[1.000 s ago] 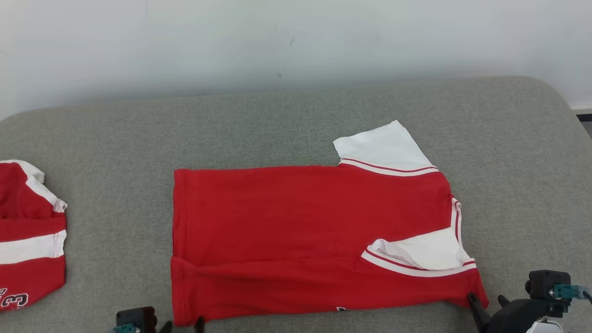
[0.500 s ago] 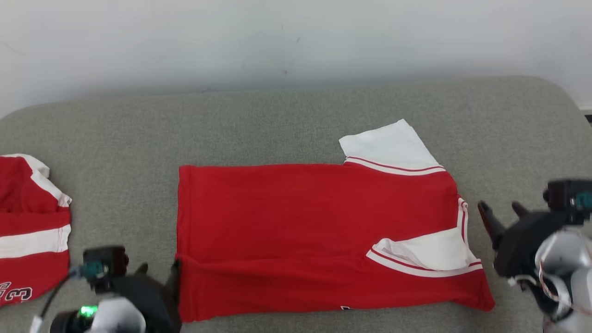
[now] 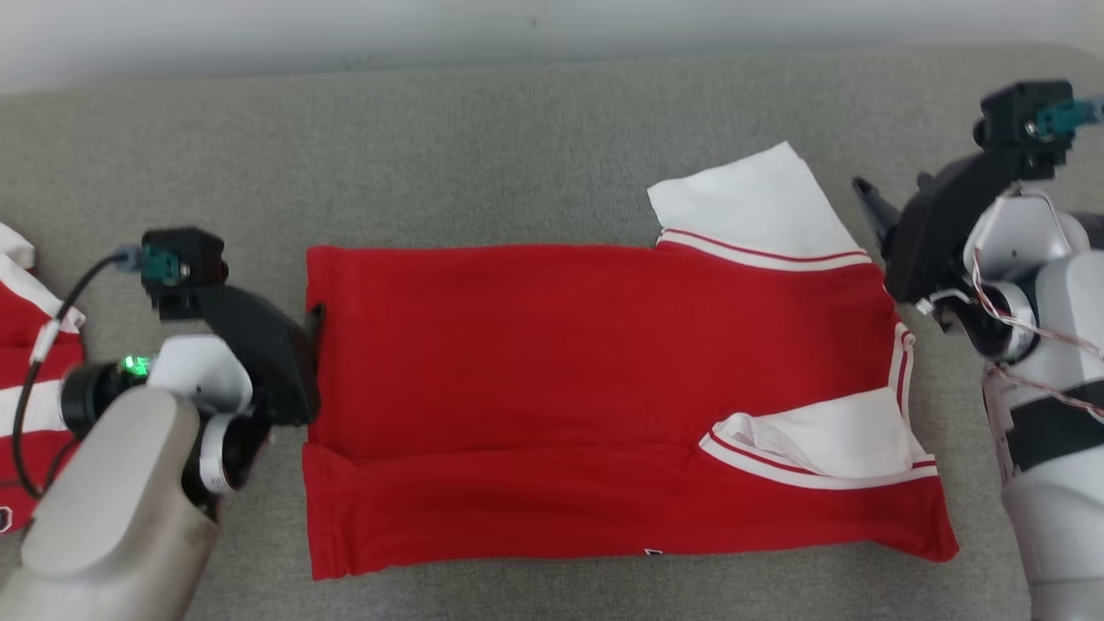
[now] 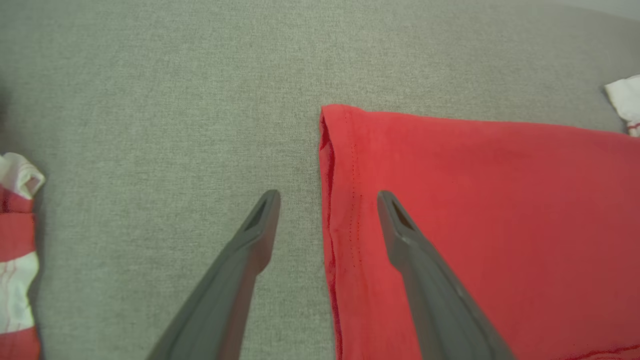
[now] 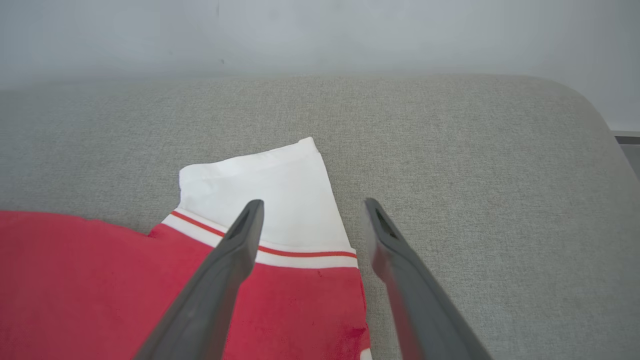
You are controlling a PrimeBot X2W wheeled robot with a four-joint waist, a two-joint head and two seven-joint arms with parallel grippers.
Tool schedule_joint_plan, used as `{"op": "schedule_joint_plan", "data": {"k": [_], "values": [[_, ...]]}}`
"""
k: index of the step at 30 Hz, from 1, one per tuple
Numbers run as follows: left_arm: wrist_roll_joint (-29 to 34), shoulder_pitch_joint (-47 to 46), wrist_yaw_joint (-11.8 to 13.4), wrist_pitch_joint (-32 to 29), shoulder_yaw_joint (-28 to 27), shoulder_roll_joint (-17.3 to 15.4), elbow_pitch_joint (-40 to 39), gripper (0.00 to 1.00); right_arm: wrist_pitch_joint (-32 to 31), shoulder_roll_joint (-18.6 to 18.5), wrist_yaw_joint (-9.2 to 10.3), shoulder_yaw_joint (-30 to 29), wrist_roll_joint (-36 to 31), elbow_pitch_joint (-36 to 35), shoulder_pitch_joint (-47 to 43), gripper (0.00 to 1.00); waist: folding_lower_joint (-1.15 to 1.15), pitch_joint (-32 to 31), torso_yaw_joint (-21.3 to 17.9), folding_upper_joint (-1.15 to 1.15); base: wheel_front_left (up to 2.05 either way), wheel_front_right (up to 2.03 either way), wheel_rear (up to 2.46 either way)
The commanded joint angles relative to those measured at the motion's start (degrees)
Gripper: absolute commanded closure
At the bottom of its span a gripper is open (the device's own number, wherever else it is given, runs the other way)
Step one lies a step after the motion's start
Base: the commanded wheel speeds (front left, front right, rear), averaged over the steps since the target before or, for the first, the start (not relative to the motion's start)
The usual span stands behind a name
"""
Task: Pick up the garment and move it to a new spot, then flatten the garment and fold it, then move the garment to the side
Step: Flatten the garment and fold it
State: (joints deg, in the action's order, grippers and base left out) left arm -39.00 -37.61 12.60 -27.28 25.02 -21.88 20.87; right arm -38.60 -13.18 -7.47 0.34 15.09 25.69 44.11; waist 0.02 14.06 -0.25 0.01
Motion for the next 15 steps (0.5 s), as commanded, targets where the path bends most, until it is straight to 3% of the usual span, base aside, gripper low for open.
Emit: {"op": "schedule_joint_plan", "data": {"k": [1,15], "values": [[1.2,-2.7,-0.6,0.0,0.5,-0.3,1.5,0.00,1.0,0.3,-0.03,0.9,-0.2,1.9,2.3,0.00,-0.02,3.6,-0.6,-0.01,0.00,0.00,0.00],[3.2,-12.5,-4.0,4.8,1.5,1.2,11.3,0.00,6.9,-0.3,-0.03,7.4,1.7,14.5,13.4,0.00,-0.02,9.4,-1.3,-0.01,0.00,0.00,0.00]]}}
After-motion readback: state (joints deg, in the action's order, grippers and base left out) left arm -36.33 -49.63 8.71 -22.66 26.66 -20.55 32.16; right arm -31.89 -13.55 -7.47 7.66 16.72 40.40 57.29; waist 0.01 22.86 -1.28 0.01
